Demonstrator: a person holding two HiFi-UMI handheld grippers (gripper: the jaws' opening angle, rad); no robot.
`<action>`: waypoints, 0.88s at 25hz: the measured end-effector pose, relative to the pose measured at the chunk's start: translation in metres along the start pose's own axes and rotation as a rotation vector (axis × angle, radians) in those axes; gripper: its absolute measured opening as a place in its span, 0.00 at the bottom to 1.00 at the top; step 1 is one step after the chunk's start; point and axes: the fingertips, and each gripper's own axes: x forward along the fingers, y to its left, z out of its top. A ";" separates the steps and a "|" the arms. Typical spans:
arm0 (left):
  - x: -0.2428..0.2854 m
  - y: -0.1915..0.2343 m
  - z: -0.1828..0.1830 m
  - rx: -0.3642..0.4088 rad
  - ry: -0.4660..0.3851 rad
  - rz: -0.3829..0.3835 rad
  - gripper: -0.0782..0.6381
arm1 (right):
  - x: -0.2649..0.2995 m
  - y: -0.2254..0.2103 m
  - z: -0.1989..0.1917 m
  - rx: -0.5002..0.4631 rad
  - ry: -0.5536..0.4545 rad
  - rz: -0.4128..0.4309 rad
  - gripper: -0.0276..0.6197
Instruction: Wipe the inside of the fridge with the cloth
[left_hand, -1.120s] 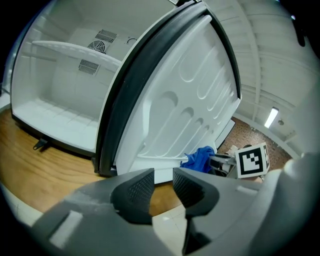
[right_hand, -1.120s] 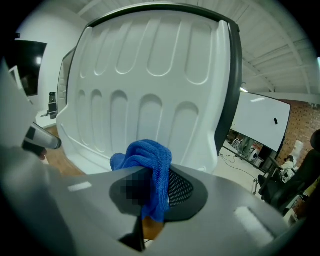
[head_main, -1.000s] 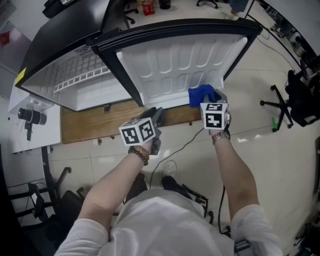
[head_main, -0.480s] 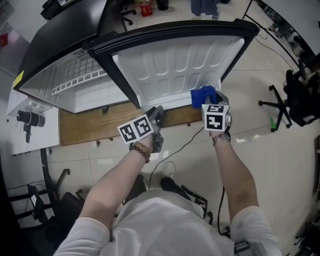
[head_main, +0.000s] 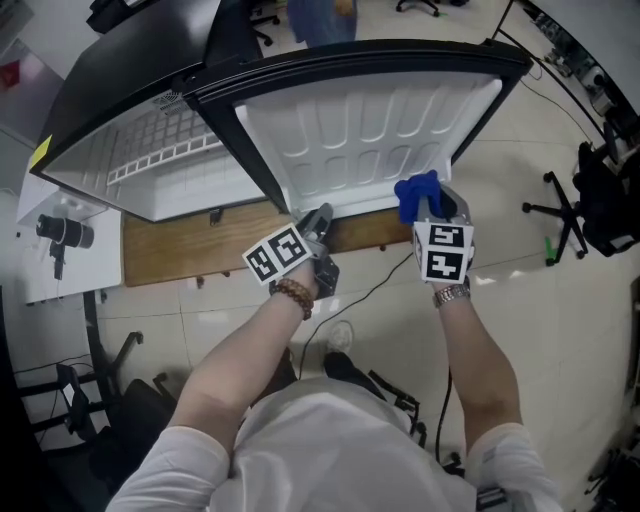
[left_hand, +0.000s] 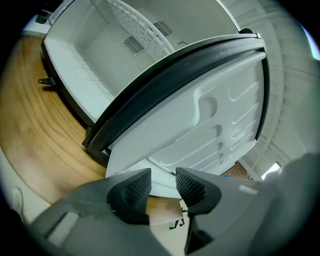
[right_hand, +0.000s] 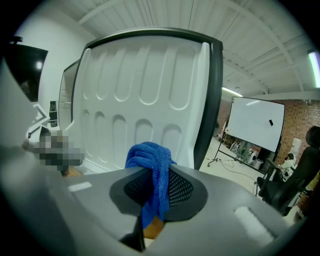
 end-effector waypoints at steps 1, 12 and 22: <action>0.000 0.001 0.001 -0.008 -0.009 -0.001 0.32 | -0.003 0.003 0.002 -0.008 -0.007 0.007 0.12; -0.004 0.002 0.007 -0.064 -0.094 -0.058 0.33 | -0.023 0.036 0.016 -0.028 -0.058 0.081 0.12; -0.019 0.003 0.006 -0.036 -0.102 -0.073 0.19 | -0.035 0.059 0.019 -0.031 -0.079 0.125 0.12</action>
